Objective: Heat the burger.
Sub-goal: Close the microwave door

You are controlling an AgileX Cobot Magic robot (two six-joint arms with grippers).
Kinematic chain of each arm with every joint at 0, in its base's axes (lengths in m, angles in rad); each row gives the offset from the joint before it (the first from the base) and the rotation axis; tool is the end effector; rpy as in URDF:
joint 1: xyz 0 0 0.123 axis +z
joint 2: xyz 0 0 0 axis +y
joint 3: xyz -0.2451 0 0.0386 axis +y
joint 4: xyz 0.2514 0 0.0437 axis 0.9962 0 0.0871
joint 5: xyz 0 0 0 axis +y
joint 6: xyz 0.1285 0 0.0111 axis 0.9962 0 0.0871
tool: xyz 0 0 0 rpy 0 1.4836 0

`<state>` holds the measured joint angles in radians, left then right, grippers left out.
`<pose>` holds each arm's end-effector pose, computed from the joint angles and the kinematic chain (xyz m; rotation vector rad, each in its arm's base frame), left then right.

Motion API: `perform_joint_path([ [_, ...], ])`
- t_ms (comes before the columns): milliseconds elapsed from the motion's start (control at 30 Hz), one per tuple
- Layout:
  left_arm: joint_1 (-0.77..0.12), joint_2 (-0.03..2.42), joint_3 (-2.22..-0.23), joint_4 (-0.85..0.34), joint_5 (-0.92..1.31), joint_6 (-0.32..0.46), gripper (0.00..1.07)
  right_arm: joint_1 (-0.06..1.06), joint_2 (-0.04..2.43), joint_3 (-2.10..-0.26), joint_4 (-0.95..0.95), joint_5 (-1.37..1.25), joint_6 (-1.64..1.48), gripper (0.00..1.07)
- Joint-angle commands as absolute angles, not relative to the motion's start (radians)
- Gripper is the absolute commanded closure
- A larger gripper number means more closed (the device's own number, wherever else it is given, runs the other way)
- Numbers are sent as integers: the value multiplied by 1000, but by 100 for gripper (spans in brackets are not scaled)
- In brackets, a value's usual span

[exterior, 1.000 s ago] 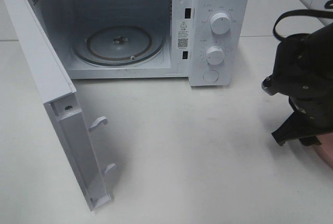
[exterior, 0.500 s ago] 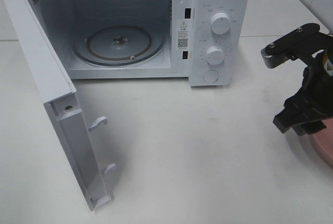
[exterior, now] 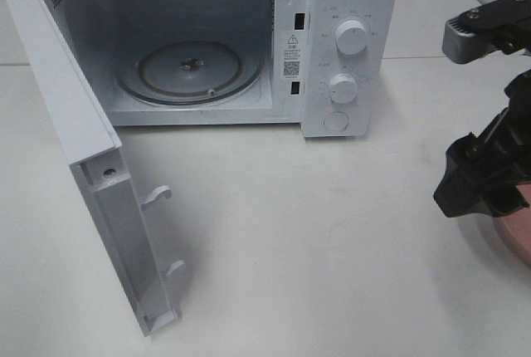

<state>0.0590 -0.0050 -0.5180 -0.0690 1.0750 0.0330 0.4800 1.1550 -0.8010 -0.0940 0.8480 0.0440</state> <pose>0.0661 -0.0039 0.2661 -0.0217 2.0337 -0.0245 0.2207 0.1046 0.2012 -0.6393 2.6021 0.0510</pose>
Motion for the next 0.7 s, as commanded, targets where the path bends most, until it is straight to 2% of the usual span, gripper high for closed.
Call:
perform_joint_path([
  [33,59,-13,-517,-66,1071,32,6,481,1083,-802,-39,902,-21,27],
  [333,59,-13,-517,-66,1071,32,6,481,885,-760,-49,934,-20,27],
  [700,59,-13,-517,-66,1071,32,6,456,567,-598,-58,944,41,29],
])
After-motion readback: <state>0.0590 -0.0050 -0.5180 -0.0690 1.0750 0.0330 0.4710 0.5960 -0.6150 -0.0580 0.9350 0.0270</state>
